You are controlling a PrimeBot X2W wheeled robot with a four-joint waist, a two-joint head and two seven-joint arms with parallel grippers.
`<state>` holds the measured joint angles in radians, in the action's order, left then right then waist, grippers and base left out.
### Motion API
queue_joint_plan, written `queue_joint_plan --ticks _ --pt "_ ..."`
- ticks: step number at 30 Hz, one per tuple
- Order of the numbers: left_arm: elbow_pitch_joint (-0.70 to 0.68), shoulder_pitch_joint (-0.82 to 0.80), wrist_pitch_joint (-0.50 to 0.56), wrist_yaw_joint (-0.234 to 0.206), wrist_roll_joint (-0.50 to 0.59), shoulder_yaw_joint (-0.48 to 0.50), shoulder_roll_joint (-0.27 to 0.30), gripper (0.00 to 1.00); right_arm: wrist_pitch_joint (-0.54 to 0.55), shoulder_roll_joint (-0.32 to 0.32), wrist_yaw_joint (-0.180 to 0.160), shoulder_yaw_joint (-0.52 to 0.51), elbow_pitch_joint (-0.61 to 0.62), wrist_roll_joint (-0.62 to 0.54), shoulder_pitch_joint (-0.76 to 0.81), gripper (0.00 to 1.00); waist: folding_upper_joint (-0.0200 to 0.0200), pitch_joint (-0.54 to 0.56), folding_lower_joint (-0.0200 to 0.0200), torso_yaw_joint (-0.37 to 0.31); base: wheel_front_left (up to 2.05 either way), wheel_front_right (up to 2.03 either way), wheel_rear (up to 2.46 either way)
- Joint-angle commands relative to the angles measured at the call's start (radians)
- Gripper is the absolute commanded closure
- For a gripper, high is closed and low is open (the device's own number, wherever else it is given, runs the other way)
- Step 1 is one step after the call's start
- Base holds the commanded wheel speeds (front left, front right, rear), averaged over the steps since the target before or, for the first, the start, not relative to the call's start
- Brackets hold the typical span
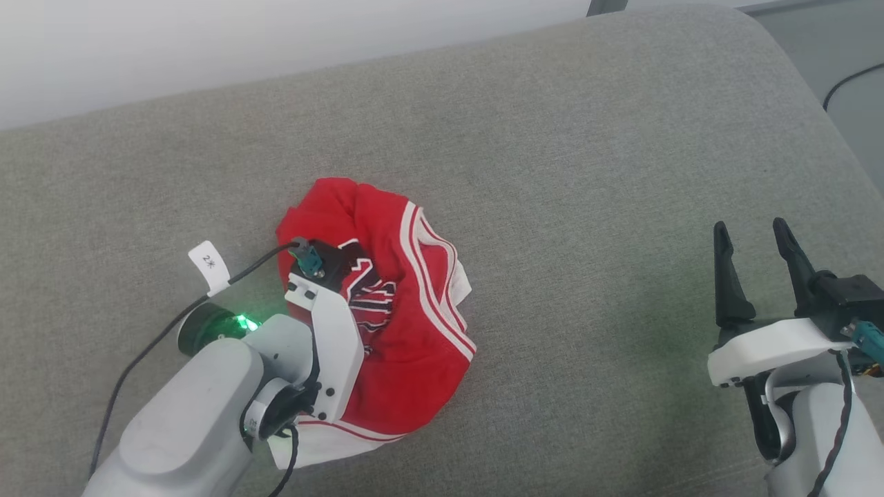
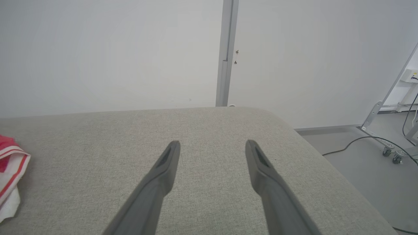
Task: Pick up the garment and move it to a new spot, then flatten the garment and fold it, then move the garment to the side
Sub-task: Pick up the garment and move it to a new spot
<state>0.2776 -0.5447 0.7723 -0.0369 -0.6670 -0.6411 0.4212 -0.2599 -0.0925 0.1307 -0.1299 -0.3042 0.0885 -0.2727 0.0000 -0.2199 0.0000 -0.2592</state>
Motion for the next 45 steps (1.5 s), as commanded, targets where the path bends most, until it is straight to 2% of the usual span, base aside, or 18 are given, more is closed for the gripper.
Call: queue_joint_plan --ticks 1,5,7,8,9,10,21,28,34,42,45 --pt "0.017 0.018 0.003 0.007 0.011 -0.009 0.002 1.00 -0.006 0.004 0.000 0.002 -0.004 0.005 -0.011 0.00 0.0000 -0.001 0.0000 0.000 0.00 0.00 0.00" --pt "0.103 0.017 -0.029 0.022 0.017 -0.025 -0.014 1.00 -0.006 0.004 0.000 0.007 -0.003 0.009 -0.016 0.00 0.0000 -0.007 0.0000 0.000 0.00 0.00 0.00" --pt "0.134 0.010 -0.044 0.032 0.015 -0.028 -0.024 0.79 -0.007 0.001 0.000 0.007 -0.003 0.011 -0.016 0.00 0.0000 -0.008 0.0000 0.003 0.00 0.00 0.00" --pt "0.144 0.007 -0.054 0.040 0.011 -0.028 -0.029 0.62 -0.007 0.000 0.000 0.007 -0.003 0.010 -0.017 0.00 0.0000 -0.007 0.0000 0.005 0.00 0.00 0.00" --pt "0.150 0.002 -0.063 0.048 0.009 -0.027 -0.033 0.11 -0.007 -0.002 0.000 0.005 -0.004 0.009 -0.016 0.00 0.0000 -0.004 0.0000 0.010 0.00 0.00 0.00" --pt "0.155 -0.005 -0.072 0.052 0.005 -0.022 -0.037 0.00 -0.007 -0.003 0.000 0.003 -0.004 0.006 -0.014 0.00 0.0000 0.000 0.0000 0.015 0.00 0.00 0.00" --pt "0.086 -0.045 -0.227 0.092 -0.030 0.051 -0.028 0.00 -0.007 -0.030 0.000 -0.001 -0.007 0.003 0.028 0.00 0.0000 0.080 0.0000 0.102 0.00 0.00 0.00" --pt "0.053 0.004 -0.451 0.091 -0.007 0.126 0.015 0.00 -0.007 -0.045 0.000 -0.003 -0.010 0.009 0.059 0.00 0.0000 0.140 0.0000 0.171 0.00 0.00 0.00" --pt "0.050 0.082 -0.661 0.060 0.004 0.203 0.045 0.00 -0.006 -0.051 0.000 -0.020 -0.016 0.002 0.097 0.00 0.0000 0.187 0.0000 0.226 0.00 0.00 0.00" --pt "0.068 0.230 -0.871 0.024 -0.027 0.314 0.099 0.00 -0.001 -0.040 0.000 -0.043 -0.012 0.001 0.144 0.00 0.0000 0.236 0.0000 0.277 0.00 0.00 0.00" --pt "0.061 0.265 -0.921 0.012 -0.032 0.341 0.107 0.00 -0.001 -0.037 0.000 -0.052 -0.009 0.002 0.155 0.00 0.0000 0.243 0.0000 0.288 0.00 0.00 0.00"
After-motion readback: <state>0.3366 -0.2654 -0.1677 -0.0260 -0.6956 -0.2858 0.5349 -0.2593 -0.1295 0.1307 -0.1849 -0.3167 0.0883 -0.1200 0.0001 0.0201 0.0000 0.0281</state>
